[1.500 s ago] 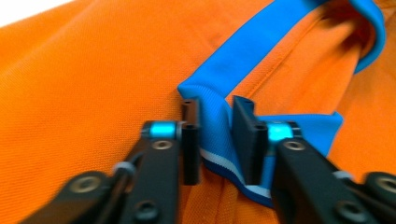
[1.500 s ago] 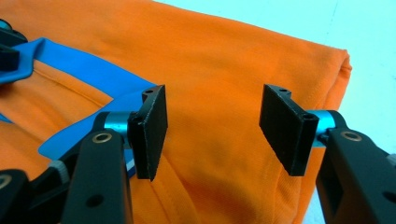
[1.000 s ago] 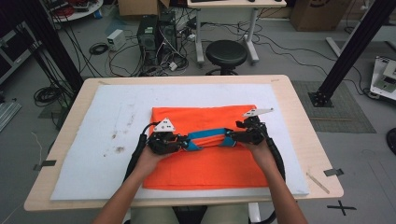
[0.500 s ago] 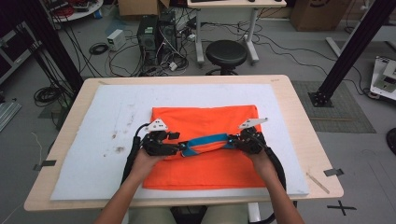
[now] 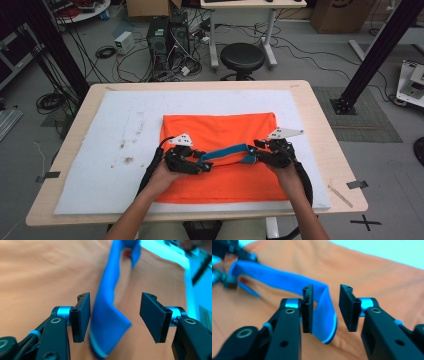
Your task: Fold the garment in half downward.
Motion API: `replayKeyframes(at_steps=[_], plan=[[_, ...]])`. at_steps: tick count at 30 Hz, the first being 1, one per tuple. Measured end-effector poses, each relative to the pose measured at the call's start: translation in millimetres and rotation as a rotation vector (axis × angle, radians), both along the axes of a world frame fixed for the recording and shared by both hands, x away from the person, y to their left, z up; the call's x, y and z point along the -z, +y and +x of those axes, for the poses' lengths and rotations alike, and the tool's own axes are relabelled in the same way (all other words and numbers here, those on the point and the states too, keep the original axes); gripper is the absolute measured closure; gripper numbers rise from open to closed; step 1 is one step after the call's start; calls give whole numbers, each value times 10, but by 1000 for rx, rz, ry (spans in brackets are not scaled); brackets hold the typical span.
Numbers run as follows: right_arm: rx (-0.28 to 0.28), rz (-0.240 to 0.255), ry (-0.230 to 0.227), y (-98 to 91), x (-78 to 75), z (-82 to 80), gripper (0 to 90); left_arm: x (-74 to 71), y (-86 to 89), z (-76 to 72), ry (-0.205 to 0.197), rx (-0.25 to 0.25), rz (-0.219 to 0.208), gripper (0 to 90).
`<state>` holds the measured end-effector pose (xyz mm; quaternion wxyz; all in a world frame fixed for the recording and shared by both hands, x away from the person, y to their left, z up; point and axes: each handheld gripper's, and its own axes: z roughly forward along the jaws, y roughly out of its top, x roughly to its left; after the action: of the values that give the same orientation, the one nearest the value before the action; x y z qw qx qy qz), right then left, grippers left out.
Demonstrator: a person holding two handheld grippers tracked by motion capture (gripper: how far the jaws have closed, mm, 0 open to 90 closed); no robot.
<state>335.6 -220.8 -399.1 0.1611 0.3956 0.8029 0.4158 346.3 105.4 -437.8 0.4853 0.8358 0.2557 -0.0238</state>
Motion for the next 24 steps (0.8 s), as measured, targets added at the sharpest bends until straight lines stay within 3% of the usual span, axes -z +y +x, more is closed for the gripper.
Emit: replayKeyframes(at_steps=[7,11,13,16,21,24], plan=[[54,3,1,-48,-9,45,617,52,14,-112,47,113,20,452],[56,-15,25,-45,65,44,617,46,104,-148,46,95,11,455],[49,-24,43,-34,108,43,627,20,188,-147,20,41,-6,453],[34,-43,74,-1,202,0,642,-30,340,-167,-28,-98,-10,447],[5,-109,122,18,403,-166,680,-46,618,-253,-116,-350,71,439],[24,-79,114,-52,423,-244,678,-21,752,-286,-137,-454,95,438]])
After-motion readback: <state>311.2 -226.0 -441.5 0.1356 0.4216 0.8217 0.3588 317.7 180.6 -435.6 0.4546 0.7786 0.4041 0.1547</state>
